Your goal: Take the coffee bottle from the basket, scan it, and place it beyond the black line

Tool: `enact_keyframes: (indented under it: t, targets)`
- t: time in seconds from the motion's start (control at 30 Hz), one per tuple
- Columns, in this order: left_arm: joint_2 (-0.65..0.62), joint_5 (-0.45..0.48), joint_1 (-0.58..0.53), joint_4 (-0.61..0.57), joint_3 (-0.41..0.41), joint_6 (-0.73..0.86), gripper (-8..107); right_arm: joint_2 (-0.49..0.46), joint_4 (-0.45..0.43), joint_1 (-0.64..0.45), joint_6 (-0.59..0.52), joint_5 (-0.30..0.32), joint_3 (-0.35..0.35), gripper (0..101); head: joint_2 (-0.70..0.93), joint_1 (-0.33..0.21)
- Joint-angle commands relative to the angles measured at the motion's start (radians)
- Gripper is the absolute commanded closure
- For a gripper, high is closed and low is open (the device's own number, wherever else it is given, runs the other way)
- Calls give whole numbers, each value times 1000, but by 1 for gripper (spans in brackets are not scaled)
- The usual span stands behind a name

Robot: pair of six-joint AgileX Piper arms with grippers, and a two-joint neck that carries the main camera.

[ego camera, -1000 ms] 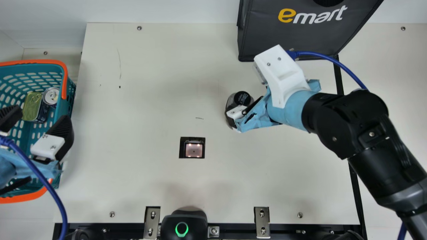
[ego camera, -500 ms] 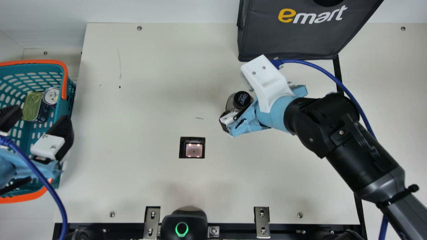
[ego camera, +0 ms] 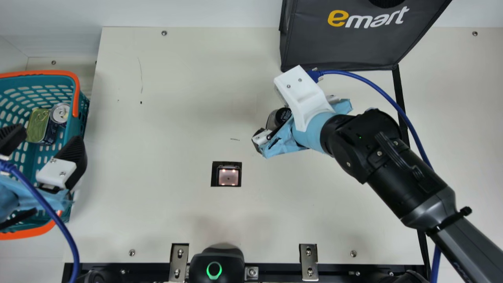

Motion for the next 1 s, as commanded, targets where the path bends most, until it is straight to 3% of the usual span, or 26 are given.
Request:
enact_keyframes:
  t: [0.0,0.17,0.63,0.97]
  targets:
    - [0,0,0,0,0,0,9,3,-5,3,4,-1,-3,10,2,-26]
    - [0,0,0,0,0,0,9,12,-17,8,9,-1,-14,10,2,-26]
    - [0,0,0,0,0,0,9,12,-29,9,-2,26,-25,101,2,-26]
    - [0,0,0,0,0,0,9,7,-25,11,-8,37,-25,101,-22,-26]
